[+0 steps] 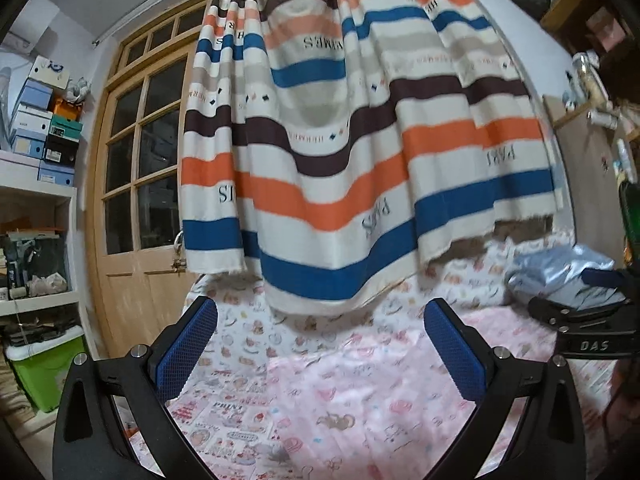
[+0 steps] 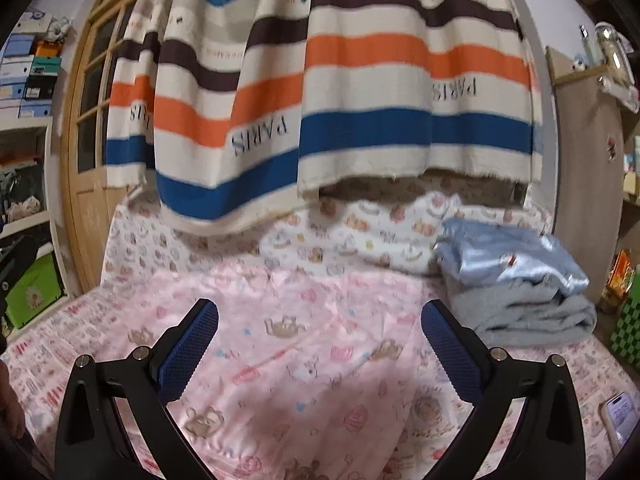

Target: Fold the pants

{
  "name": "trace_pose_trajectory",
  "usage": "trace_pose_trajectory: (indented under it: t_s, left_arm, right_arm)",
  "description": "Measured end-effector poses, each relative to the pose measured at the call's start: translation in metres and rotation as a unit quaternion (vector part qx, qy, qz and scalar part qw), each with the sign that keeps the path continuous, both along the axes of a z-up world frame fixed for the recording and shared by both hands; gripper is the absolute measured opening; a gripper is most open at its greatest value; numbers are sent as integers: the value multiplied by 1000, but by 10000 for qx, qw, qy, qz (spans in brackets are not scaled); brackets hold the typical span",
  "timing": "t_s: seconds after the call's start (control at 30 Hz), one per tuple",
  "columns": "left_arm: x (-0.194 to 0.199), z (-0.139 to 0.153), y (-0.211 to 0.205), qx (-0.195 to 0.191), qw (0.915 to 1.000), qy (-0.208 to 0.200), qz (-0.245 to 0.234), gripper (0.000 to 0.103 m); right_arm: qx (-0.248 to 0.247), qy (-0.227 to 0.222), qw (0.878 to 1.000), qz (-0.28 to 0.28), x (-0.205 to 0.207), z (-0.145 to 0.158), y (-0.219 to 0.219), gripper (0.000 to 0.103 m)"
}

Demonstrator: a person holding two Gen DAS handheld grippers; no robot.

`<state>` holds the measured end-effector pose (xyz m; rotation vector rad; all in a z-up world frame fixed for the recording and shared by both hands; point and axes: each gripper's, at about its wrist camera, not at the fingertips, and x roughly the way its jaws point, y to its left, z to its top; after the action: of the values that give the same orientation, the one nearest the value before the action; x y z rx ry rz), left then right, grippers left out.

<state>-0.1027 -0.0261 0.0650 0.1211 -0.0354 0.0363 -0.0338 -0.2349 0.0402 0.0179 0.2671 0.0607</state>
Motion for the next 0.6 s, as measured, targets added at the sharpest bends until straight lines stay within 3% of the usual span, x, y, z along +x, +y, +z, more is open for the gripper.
trace_pose_trajectory:
  t_s: [0.3, 0.43, 0.6]
  left_arm:
    - [-9, 21, 4, 12, 9998, -216, 18, 103]
    - [-9, 27, 17, -354, 9988, -185, 278, 103]
    - [-1, 34, 31, -500, 9985, -99, 197, 103]
  right_arm:
    - [68, -287, 9996, -46, -17, 27, -1, 102]
    - [97, -696, 9953, -673, -30, 23, 2, 102]
    - [148, -706, 9970, -284, -32, 33, 6, 102]
